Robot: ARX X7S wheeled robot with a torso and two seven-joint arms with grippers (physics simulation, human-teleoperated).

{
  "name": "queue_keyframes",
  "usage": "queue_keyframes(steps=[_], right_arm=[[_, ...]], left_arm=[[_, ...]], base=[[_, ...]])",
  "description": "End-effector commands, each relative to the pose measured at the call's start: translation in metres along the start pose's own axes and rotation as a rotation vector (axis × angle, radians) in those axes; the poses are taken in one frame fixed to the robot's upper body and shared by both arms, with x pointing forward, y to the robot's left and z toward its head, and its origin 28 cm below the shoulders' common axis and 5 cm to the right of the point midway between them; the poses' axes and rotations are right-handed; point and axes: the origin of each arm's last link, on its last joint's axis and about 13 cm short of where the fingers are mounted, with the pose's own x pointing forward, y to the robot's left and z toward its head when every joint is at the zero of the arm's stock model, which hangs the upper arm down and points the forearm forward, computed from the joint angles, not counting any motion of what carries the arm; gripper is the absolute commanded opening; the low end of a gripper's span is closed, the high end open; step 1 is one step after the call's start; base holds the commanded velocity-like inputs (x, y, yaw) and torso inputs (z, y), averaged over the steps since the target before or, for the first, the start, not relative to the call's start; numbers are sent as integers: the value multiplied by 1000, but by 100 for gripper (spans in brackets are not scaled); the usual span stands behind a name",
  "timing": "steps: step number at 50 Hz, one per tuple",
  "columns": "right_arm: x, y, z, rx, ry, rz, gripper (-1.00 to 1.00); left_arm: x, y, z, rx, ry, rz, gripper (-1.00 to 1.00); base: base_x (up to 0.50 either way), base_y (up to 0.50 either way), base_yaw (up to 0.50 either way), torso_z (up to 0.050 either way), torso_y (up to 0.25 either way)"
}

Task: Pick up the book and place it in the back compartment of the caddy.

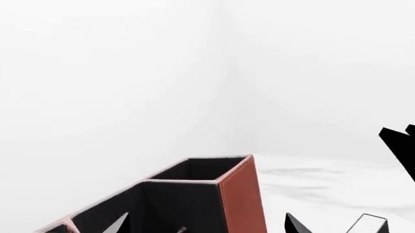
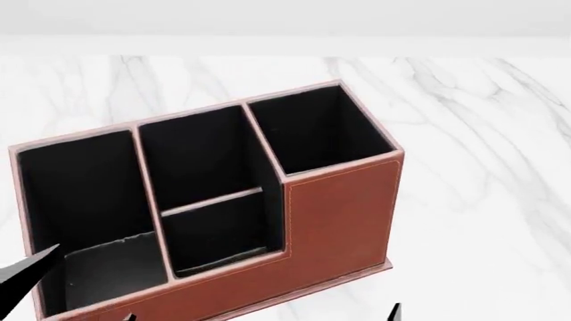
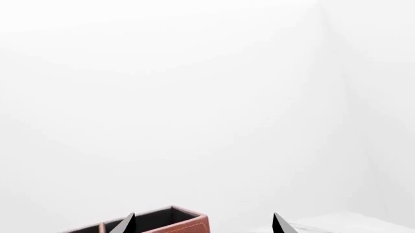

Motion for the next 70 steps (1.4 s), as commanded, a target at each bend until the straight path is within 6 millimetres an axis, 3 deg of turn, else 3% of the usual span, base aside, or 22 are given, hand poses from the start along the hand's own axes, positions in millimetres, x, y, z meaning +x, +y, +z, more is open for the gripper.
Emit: queue_keyframes(steps=[1, 32, 70], right_arm=[[0, 1, -1, -3, 3, 4, 100], [0, 2, -3, -7, 11, 8, 100], [0, 2, -5, -9, 12, 11, 100]], left_arm=[[-2, 4, -5, -64, 48, -157, 100], [0, 2, -22, -154, 104, -286, 100], [30, -7, -56, -203, 154, -373, 100]], base=[[0, 0, 0, 0, 0], [0, 0, 0, 0, 0], [0, 0, 0, 0, 0]])
